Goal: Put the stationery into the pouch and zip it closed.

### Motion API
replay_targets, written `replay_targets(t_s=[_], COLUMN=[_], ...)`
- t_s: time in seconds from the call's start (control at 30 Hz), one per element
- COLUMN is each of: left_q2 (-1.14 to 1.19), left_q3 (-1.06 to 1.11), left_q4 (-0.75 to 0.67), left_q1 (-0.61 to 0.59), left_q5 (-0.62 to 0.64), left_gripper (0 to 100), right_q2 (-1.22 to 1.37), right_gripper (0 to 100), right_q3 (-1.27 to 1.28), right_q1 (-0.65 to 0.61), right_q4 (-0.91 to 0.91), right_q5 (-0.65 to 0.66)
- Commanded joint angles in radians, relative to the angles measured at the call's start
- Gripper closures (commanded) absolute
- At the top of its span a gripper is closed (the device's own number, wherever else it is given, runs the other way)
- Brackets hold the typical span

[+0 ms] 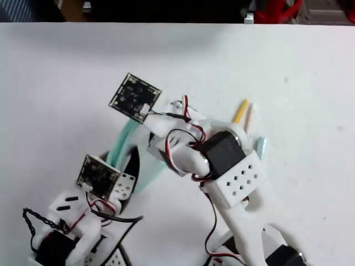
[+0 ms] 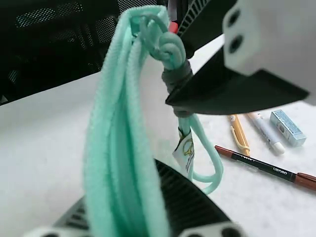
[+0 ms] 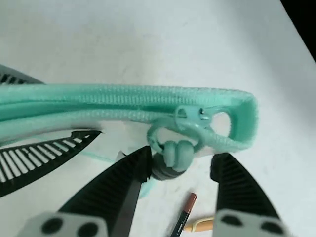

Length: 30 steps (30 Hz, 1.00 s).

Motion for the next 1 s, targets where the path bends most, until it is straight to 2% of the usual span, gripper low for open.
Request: replay_targets(t_s=[0.0, 0.03, 0.1, 0.17, 0.23, 0.33, 0.37, 0.43, 0.47, 0.57, 0.63, 0.67, 0.83, 0.97], left_q2=[0.002, 0.002, 0.002, 0.002, 0.002, 0.002, 0.002, 0.002, 0.002, 0.002, 0.002, 0.002, 0.002, 0.002], left_q3=[0.015, 0.015, 0.015, 0.014, 0.014, 0.018, 0.025, 0.057, 0.078, 0.121, 0.126, 0.124, 0.123, 0.123], left_q4=[0.002, 0.002, 0.002, 0.0, 0.0, 0.006, 0.006, -0.028, -0.064, -0.144, -0.144, -0.141, -0.141, -0.141], left_q1=[-0.005, -0.005, -0.005, -0.005, -0.005, -0.013, -0.015, -0.015, -0.015, -0.013, -0.007, -0.005, -0.013, -0.012], left_q5=[-0.009, -0.009, -0.009, -0.003, 0.006, 0.169, 0.212, 0.169, 0.124, 0.049, 0.048, 0.048, 0.048, 0.048], left_gripper=[98, 98, 98, 96, 90, 75, 73, 75, 79, 100, 96, 98, 98, 98], right_q2=[-0.051, -0.061, -0.087, -0.12, -0.159, -0.186, -0.186, -0.186, -0.186, -0.194, -0.196, -0.196, -0.188, -0.186], right_gripper=[93.8, 99.3, 95.9, 98.1, 97.8, 98.1, 98.1, 98.1, 98.1, 98.1, 98.1, 98.1, 98.1, 98.1], right_q3=[0.0, 0.0, 0.0, 0.0, 0.003, 0.006, 0.006, 0.003, 0.002, 0.0, 0.0, 0.0, -0.066, -0.147], right_q1=[-0.01, -0.01, -0.008, -0.008, -0.01, -0.012, -0.012, -0.012, -0.012, -0.012, -0.012, -0.012, -0.015, -0.148], right_q4=[-0.087, -0.097, -0.102, -0.102, -0.101, -0.096, -0.093, -0.074, -0.068, -0.067, -0.065, -0.065, -0.019, 0.101], right_q5=[0.005, 0.003, -0.04, -0.063, -0.069, -0.069, -0.071, -0.068, -0.064, -0.063, -0.063, -0.063, -0.063, -0.064])
